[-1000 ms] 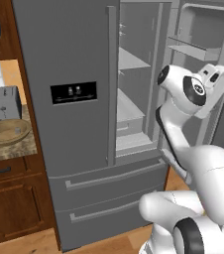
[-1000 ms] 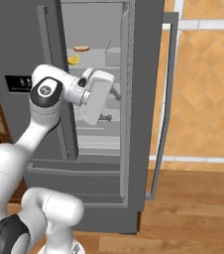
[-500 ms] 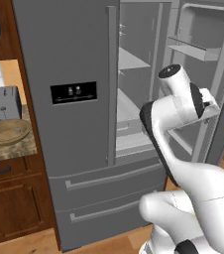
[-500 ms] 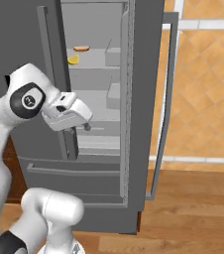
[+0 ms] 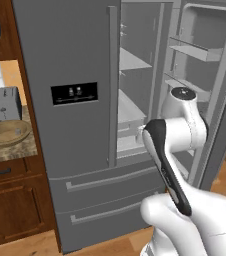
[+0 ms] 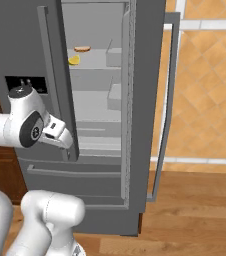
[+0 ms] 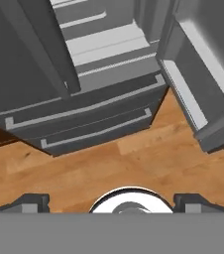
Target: Grab a lemon wedge from the fridge and one ice cube from the ice bowl, and put them in the glass of lemonade.
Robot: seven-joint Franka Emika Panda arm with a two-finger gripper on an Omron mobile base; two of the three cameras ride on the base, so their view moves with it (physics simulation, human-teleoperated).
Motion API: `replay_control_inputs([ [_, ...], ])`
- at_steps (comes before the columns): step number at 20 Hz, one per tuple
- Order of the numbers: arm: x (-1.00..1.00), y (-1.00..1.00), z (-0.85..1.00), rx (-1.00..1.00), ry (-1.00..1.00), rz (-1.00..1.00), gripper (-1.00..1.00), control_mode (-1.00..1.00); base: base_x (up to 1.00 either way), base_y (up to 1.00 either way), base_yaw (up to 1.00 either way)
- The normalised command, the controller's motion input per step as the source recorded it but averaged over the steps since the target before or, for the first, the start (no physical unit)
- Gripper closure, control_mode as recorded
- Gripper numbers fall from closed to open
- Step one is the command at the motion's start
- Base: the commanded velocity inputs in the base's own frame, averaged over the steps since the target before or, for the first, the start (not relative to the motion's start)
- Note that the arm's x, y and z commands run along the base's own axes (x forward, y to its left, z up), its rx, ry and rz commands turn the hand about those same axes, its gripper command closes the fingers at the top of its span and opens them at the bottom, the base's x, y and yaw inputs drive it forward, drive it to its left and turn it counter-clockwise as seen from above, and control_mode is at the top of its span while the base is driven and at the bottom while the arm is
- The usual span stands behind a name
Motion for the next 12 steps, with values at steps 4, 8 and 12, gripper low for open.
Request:
replay_control_inputs([
  [4,-0.14,0.41,0.89,0.0,-0.07,0.3,-1.0,-1.0,0.0,0.0,0.0],
  [8,-0.06,0.22,0.82,0.0,-0.27,0.19,-1.0,-1.0,0.0,0.0,0.0],
  [12,0.24,0.3,0.42,0.0,-0.36,0.06,-1.0,-1.0,0.0,0.0,0.0],
])
